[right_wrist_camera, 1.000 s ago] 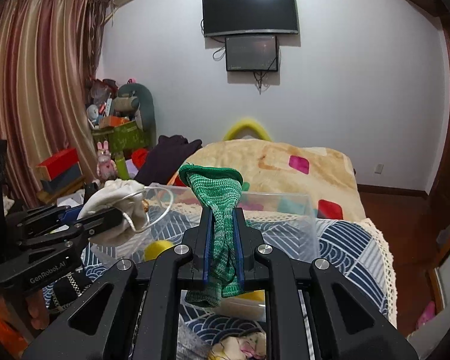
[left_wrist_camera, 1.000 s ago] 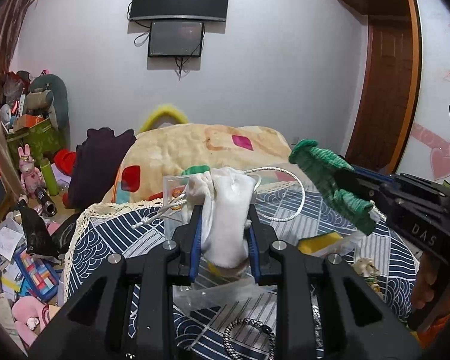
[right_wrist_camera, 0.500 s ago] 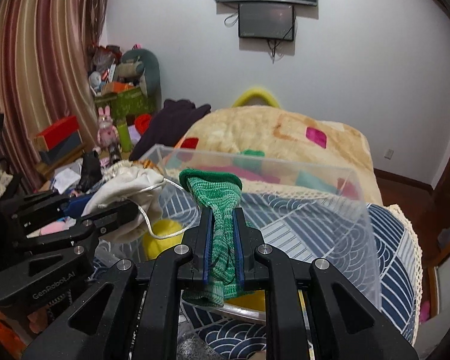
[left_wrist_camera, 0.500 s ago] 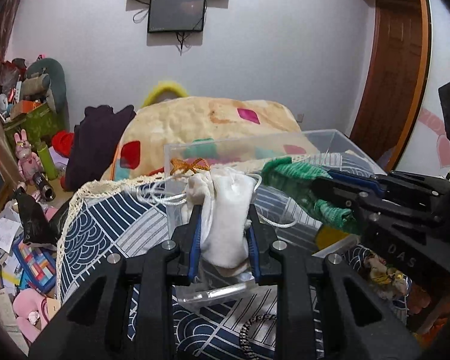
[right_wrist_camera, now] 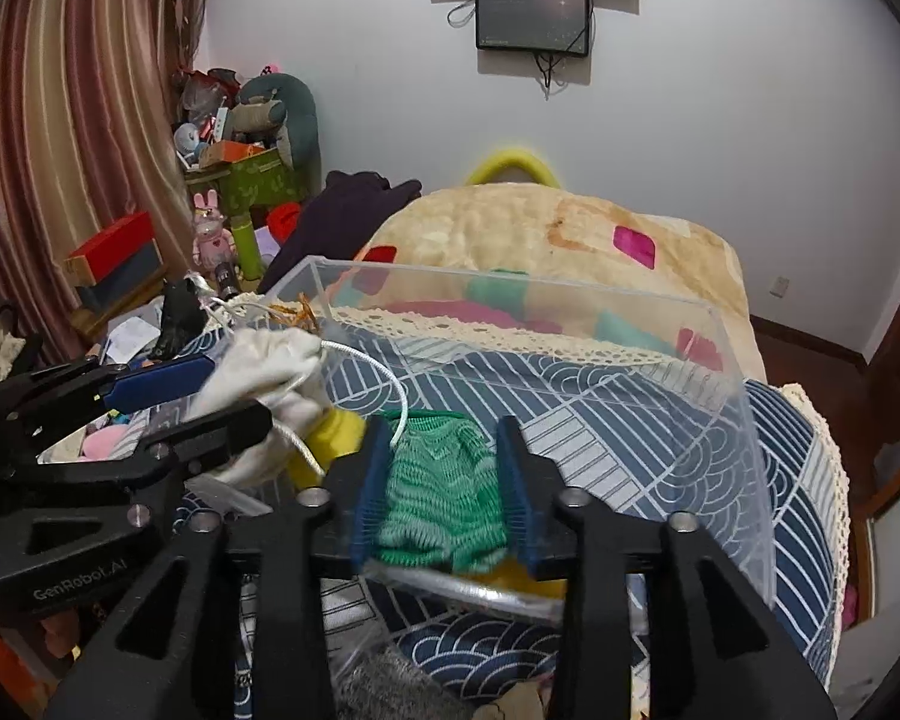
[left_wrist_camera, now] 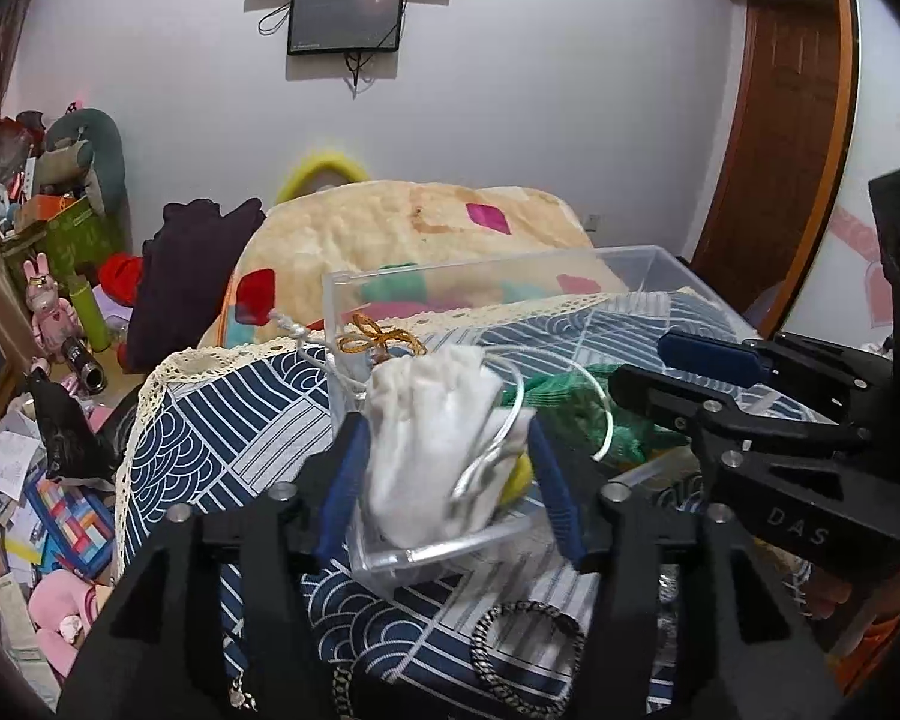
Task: Organize soft objects
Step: 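Lower the glove into the box and open the right gripper while the left releases the pouch inside, then grasp the silver mesh bag with the right gripper while the left gripper grasps the black cap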
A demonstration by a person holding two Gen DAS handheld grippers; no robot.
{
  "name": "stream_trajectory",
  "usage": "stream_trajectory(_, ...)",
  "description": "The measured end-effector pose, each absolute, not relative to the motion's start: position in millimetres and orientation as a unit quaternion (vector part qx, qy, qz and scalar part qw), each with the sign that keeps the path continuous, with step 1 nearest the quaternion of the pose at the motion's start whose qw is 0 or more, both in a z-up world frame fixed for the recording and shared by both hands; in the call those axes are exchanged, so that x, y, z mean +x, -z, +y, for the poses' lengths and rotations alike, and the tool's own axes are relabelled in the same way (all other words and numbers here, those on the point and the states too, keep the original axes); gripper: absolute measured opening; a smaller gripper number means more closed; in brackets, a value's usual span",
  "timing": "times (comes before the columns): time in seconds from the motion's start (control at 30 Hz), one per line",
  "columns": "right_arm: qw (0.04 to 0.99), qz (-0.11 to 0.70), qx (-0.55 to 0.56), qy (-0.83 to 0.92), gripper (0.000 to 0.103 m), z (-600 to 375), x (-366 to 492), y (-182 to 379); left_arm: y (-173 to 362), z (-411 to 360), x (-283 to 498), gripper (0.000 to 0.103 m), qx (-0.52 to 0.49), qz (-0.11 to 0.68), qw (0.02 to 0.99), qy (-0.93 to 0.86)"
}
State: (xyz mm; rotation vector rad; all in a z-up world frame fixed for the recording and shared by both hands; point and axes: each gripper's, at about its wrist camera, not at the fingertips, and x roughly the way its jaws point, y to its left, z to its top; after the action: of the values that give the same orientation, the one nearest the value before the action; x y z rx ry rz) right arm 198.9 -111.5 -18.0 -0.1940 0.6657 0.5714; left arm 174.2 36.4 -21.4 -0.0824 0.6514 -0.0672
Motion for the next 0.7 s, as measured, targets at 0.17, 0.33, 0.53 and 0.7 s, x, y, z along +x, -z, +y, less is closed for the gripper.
stream_trajectory(0.17,0.907,0.301,-0.098,-0.276,0.041,-116,186,5,8,41,163,0.064,-0.049,0.305,0.951,0.031)
stream_trajectory(0.33,0.917,0.276,-0.082,-0.278,0.063,-130,174,-10,-10,42,142,0.073,-0.042,0.280,0.958,0.034)
stream_trajectory(0.53,0.924,0.251,-0.067,-0.280,0.070,-143,158,-25,-30,39,110,0.093,-0.023,0.245,0.969,0.029)
stream_trajectory(0.7,0.924,0.247,-0.052,-0.287,0.072,-154,144,-23,-24,39,90,0.097,-0.015,0.244,0.969,0.020)
